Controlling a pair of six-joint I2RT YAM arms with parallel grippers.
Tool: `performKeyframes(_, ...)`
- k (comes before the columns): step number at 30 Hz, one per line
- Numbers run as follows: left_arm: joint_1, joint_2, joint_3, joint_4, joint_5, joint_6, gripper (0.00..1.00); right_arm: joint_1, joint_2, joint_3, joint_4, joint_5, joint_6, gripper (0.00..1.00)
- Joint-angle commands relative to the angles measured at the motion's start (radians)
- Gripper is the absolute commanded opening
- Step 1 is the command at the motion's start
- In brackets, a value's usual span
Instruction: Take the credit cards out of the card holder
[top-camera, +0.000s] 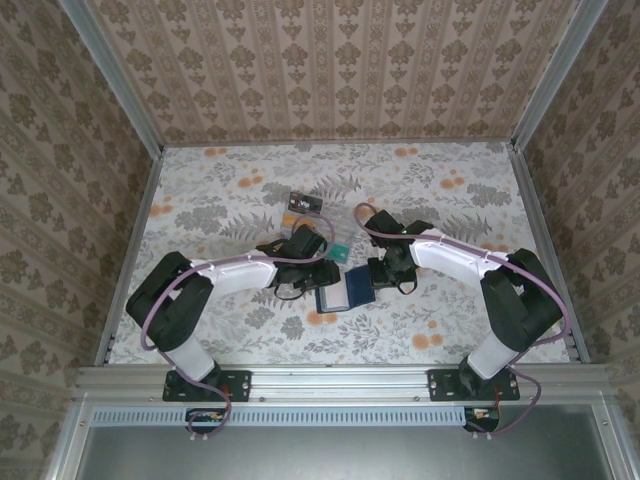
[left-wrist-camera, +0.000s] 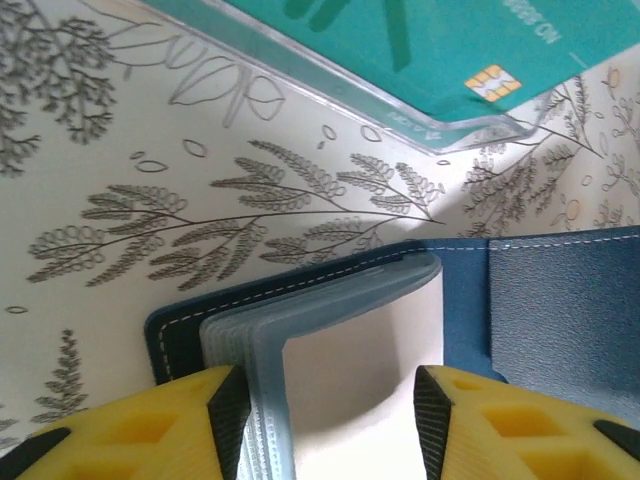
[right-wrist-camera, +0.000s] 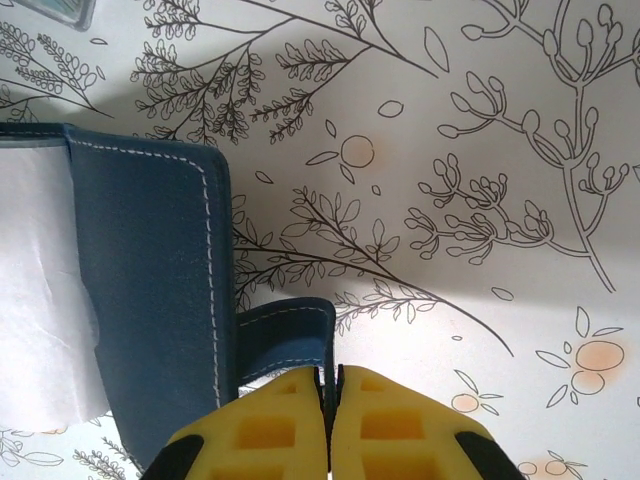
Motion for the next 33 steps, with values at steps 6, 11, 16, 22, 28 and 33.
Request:
performKeyframes(6,-0.011,-0.034,0.016,0.009,0.029,0.039,0.45,-0.003,0.014,-0.009,0.006,-0.009,0.01,0.08)
performKeyframes(11,-0.01,-0.052,0.016,-0.006,0.02,0.049,0.44,-0.005,0.015,-0.008,0.006,-0.011,0.012,0.08)
performKeyframes(16,-0.011,-0.063,0.014,0.005,0.032,0.054,0.4,-0.003,0.018,-0.007,0.011,-0.022,0.012,0.08)
performKeyframes(22,-0.009,-0.076,-0.004,0.057,0.072,0.051,0.34,-0.003,0.02,-0.016,0.049,-0.112,0.011,0.08)
performKeyframes(28,0.002,-0.088,-0.057,0.172,0.149,0.02,0.33,-0.003,0.01,-0.047,0.122,-0.303,0.018,0.08)
performKeyframes(33,0.003,-0.088,-0.08,0.213,0.172,0.006,0.33,-0.008,-0.006,-0.043,0.065,-0.168,0.017,0.09)
